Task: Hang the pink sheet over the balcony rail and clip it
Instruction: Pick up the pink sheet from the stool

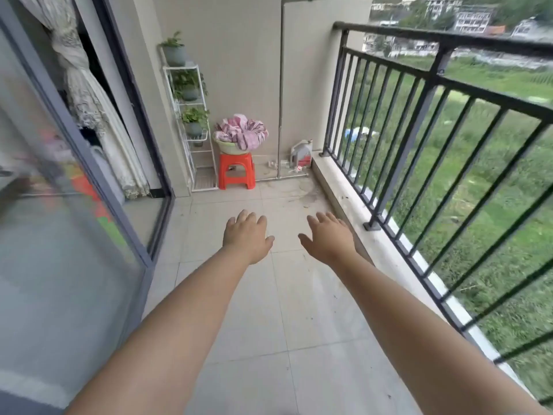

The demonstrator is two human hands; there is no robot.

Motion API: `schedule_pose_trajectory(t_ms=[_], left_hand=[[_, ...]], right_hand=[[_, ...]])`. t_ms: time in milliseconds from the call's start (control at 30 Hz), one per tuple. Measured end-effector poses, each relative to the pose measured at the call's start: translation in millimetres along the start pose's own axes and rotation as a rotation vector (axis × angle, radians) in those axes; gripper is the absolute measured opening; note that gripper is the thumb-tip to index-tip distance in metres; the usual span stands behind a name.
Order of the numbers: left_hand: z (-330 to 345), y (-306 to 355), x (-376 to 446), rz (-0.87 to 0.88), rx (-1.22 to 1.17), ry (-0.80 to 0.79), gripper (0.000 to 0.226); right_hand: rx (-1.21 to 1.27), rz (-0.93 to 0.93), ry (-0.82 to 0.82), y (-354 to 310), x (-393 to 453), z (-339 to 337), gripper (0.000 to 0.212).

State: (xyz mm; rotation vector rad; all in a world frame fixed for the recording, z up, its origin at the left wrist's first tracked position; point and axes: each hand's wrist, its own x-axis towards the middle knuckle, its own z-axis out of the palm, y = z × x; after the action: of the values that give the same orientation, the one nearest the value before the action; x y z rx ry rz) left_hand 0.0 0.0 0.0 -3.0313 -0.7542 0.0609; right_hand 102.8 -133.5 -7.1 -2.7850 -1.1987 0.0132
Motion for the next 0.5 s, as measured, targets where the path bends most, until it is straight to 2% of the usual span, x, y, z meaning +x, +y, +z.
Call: schedule_pose_trajectory(t_ms=[267, 500], left_hand=[[4, -55, 196, -0.064, -0.041, -0.081, 0.048], [-1, -165, 396, -0.14, -0.027, -0.045, 0.052]], right_hand=[[0.021, -0.057, -0.102, 3, 211, 18, 0.047], [-0.007, -0.098, -0.048, -25, 450, 25, 0.044]])
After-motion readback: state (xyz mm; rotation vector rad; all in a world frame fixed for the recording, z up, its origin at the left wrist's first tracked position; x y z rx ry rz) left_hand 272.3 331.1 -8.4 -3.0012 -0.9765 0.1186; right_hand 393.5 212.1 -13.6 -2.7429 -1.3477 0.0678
